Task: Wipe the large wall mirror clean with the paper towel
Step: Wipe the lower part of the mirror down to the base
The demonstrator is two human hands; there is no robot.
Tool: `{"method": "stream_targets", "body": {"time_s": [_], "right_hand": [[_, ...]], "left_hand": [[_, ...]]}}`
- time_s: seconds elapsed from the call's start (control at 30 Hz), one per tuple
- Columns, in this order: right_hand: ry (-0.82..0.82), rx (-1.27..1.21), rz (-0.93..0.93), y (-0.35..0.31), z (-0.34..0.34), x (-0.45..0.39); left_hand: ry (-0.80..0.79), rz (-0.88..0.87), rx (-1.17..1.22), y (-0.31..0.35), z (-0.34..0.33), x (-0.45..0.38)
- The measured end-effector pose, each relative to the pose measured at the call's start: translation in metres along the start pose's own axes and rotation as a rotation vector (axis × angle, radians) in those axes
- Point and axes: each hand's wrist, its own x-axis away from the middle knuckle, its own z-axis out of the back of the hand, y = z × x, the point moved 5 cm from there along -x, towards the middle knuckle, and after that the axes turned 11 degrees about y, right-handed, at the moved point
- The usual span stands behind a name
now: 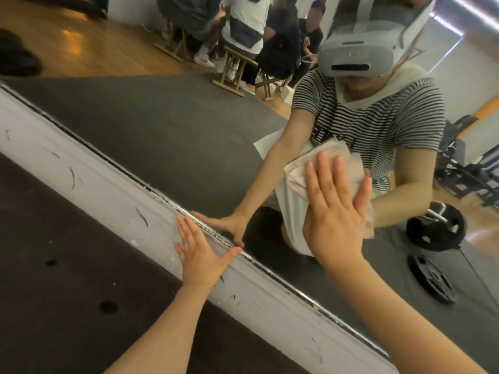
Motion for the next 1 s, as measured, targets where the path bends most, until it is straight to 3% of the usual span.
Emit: {"method": "stream_targets", "body": {"time_s": [0.13,0.27,0.5,0.67,1.0], "right_hand": [[-0.093,-0.03,-0.002,-0.034,-0.022,0.022],[-0.335,-0.121,0.298,-0.093,-0.05,0.099],[-0.513,-0.197,0.309,-0.089,-0.054,0.111],[-0.341,-0.191,0.372,-0.077,-0.045,0.075],[-0.011,0.004,-0.044,-0.021,-0.001,-0.067]], "left_hand": [[0.01,-0.002,0.035,0.001,0.001,0.001],[0.021,-0.023,0.05,0.003,0.002,0.004],[0.018,-0.037,-0.067,-0.005,0.008,0.003],[0.028,-0.007,-0.059,-0.002,0.008,0.004],[0.038,-0.035,-0.084,-0.003,0.011,0.004]]}}
